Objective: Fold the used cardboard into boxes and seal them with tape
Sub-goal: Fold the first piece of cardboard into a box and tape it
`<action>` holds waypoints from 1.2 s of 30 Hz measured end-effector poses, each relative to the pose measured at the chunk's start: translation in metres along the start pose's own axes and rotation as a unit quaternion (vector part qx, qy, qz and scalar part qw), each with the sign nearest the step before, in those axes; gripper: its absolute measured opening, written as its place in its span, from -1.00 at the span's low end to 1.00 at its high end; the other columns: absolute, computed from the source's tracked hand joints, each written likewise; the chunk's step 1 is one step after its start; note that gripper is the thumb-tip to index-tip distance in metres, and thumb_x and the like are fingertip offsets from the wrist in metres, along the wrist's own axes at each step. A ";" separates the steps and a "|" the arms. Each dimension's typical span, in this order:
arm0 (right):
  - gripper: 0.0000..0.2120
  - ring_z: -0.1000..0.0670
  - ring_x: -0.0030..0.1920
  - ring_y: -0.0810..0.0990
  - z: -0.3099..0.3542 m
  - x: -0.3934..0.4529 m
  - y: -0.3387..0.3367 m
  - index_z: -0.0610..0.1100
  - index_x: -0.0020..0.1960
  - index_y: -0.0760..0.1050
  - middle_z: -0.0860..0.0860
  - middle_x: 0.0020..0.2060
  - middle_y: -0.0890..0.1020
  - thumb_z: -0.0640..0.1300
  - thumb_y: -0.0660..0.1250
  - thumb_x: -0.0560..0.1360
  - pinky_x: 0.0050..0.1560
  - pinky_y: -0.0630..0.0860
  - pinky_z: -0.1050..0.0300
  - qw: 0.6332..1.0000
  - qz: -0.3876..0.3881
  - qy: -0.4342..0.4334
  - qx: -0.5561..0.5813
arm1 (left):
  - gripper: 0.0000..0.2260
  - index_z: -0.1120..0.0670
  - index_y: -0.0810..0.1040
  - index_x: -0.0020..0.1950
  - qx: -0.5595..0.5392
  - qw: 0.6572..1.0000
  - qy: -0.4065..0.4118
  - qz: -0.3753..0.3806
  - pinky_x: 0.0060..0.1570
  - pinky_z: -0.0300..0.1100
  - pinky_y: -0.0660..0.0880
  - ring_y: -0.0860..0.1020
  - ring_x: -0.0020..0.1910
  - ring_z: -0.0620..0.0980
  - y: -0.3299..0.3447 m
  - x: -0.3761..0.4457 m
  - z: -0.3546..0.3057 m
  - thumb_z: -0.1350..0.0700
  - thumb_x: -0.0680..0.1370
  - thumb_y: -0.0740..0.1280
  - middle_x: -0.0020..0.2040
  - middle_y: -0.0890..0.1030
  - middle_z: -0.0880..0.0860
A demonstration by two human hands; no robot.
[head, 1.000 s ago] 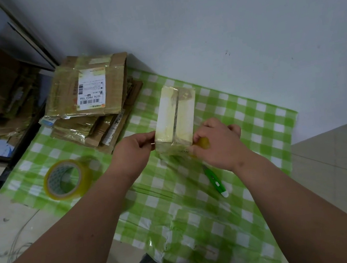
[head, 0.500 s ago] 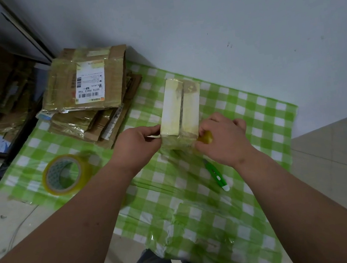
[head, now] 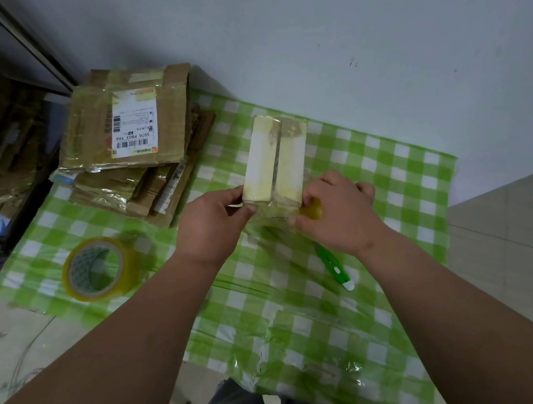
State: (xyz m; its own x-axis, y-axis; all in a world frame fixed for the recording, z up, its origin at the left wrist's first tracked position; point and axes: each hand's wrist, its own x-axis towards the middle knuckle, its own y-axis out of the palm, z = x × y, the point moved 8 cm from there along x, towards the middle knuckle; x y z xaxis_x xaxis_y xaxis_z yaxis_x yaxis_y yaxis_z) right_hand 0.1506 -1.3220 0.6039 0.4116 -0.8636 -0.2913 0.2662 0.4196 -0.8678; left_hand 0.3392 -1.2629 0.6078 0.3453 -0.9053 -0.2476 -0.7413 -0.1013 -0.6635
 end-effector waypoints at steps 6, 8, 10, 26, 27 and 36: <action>-0.62 0.03 0.01 0.41 -0.005 0.002 -0.002 0.07 -0.25 0.38 0.12 -0.07 0.43 0.38 0.25 0.43 0.13 0.16 -0.01 0.999 0.002 0.039 0.030 | -0.65 -0.04 0.55 0.36 0.035 0.996 0.033 0.078 -0.24 -0.58 0.35 0.51 -0.10 -0.29 0.000 0.005 -0.005 0.10 0.57 0.35 0.16 0.67 -0.06; -0.54 0.03 -0.04 0.42 -0.006 0.001 -0.001 0.06 -0.29 0.35 0.15 -0.14 0.40 0.46 0.25 0.37 0.09 0.18 0.00 0.998 -0.017 0.060 0.021 | -0.63 -0.02 0.55 0.35 0.035 0.996 0.036 0.079 -0.12 -0.43 0.40 0.52 -0.05 -0.28 0.000 0.004 -0.010 -0.03 0.55 0.38 0.16 0.66 -0.07; -0.52 0.03 -0.07 0.43 -0.006 0.002 0.000 0.06 -0.31 0.33 0.17 -0.17 0.37 0.48 0.26 0.34 0.07 0.19 0.01 0.997 -0.029 0.068 0.020 | -0.56 -0.01 0.57 0.33 0.038 0.997 0.035 0.065 -0.12 -0.41 0.40 0.52 -0.13 -0.34 0.002 0.005 -0.012 -0.11 0.48 0.45 0.10 0.68 -0.10; -0.56 -0.03 0.05 0.46 0.011 0.006 0.004 0.03 -0.14 0.33 0.09 -0.07 0.40 0.41 0.26 0.41 0.19 0.32 -0.09 0.998 -0.027 -0.001 -0.055 | -0.82 0.04 0.66 -0.07 0.145 0.979 0.144 0.022 -0.27 -0.18 0.36 0.55 -0.22 -0.01 0.003 0.012 -0.011 -0.05 0.50 0.44 -0.21 0.61 -0.01; -0.58 -0.03 0.05 0.45 0.010 0.006 0.005 0.03 -0.15 0.31 0.10 -0.07 0.39 0.39 0.26 0.42 0.19 0.32 -0.09 0.998 -0.017 -0.007 -0.053 | -0.83 0.04 0.65 -0.08 0.144 0.978 0.147 0.023 -0.26 -0.18 0.36 0.56 -0.22 -0.01 0.003 0.012 -0.011 -0.05 0.50 0.45 -0.22 0.60 -0.01; -0.62 -0.07 0.05 0.48 0.007 0.003 0.007 0.00 -0.12 0.39 0.03 -0.01 0.47 0.32 0.27 0.48 0.17 0.37 -0.11 0.998 -0.046 0.015 -0.046 | -0.78 0.06 0.65 -0.02 0.174 0.974 0.143 0.016 -0.26 -0.17 0.31 0.49 -0.23 -0.01 0.004 0.014 -0.015 -0.08 0.53 0.39 -0.22 0.55 -0.01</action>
State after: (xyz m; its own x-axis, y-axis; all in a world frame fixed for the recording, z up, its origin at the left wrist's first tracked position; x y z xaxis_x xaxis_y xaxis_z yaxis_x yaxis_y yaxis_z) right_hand 0.1596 -1.3200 0.5993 0.3627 -0.9059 -0.2187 0.2202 0.3114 -0.9244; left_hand 0.3327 -1.2823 0.6123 0.1134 -0.9886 -0.0992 -0.4915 0.0309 -0.8703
